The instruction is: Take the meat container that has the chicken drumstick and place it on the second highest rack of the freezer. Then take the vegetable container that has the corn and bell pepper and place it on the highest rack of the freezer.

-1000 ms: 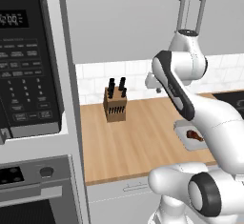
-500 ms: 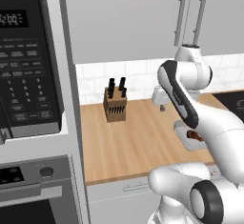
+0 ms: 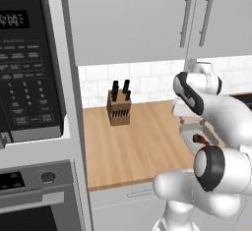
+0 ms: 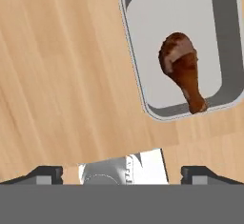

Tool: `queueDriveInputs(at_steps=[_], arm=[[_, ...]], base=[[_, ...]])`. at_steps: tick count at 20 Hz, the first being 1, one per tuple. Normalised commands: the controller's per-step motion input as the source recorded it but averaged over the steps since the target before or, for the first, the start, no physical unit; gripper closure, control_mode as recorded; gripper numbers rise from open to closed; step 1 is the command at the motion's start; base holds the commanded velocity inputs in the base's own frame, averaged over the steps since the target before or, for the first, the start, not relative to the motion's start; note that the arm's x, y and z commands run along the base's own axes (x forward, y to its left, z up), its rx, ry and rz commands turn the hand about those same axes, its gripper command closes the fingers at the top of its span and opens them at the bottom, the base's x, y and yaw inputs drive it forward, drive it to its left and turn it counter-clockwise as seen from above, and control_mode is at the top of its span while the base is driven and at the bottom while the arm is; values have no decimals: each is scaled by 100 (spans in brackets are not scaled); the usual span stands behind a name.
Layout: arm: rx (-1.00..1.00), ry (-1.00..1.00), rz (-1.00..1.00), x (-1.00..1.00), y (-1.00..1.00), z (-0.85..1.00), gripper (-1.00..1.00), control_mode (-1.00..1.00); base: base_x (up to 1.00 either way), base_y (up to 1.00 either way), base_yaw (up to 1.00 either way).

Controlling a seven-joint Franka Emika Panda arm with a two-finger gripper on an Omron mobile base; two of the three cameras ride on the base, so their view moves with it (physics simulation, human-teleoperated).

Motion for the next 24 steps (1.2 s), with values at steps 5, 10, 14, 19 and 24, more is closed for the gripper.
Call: queueDriveInputs(at_steps=[5, 10, 14, 19, 24], arm=[[0, 26, -11, 87, -65, -49, -100, -100], [0, 18, -11, 31, -40, -59, -100, -100], [0, 8, -15, -7, -44, -80, -100, -100], [0, 5, -16, -20, -46, -69, -100, -100], [3, 0, -9, -39, -27, -4, -100, -100]], base=[[0, 0, 0], [0, 0, 0], [0, 0, 0], [0, 0, 0], [0, 0, 0]])
